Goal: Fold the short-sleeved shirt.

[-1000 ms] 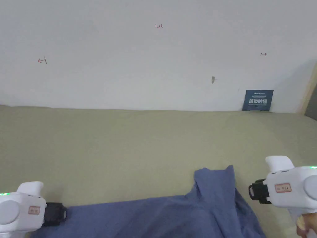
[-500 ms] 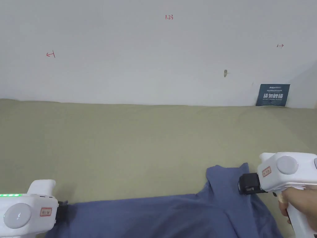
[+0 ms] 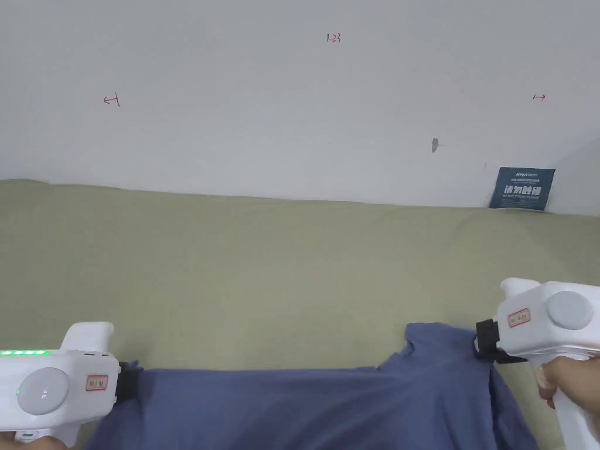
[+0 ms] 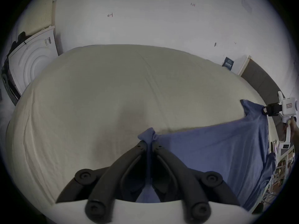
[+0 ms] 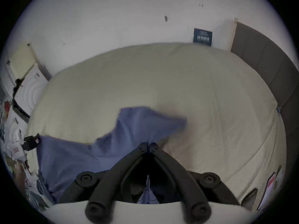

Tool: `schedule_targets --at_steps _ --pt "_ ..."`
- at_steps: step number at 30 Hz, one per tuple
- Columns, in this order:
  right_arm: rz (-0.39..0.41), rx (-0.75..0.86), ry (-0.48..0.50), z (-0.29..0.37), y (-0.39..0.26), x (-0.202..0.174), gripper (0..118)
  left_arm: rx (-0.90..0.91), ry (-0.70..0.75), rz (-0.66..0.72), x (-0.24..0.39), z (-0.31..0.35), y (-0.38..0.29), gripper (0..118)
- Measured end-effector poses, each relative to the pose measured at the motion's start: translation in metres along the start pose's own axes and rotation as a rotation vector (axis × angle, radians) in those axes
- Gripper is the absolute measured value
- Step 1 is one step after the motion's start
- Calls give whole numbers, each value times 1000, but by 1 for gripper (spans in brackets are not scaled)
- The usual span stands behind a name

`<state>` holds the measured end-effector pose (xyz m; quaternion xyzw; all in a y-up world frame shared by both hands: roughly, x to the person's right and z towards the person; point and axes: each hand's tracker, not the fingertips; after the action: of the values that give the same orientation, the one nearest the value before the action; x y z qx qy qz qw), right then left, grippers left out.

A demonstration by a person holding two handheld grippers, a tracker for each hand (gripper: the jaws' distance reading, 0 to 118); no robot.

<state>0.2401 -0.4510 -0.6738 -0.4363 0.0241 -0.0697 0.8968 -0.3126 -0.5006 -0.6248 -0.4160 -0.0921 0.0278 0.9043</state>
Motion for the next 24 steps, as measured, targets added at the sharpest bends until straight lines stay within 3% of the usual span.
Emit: schedule_targets --at_steps 6,14,21,24 --pt "83 91 67 76 -12 -7 1 111 -54 -42 11 66 -1 6" --pt "116 169 125 179 -69 -3 1 217 -96 -60 22 170 -42 6" --pt "83 140 102 223 -148 25 1 185 -106 -48 25 214 -119 6" --pt "22 56 84 215 -192 38 1 113 -121 -12 28 213 -157 6"
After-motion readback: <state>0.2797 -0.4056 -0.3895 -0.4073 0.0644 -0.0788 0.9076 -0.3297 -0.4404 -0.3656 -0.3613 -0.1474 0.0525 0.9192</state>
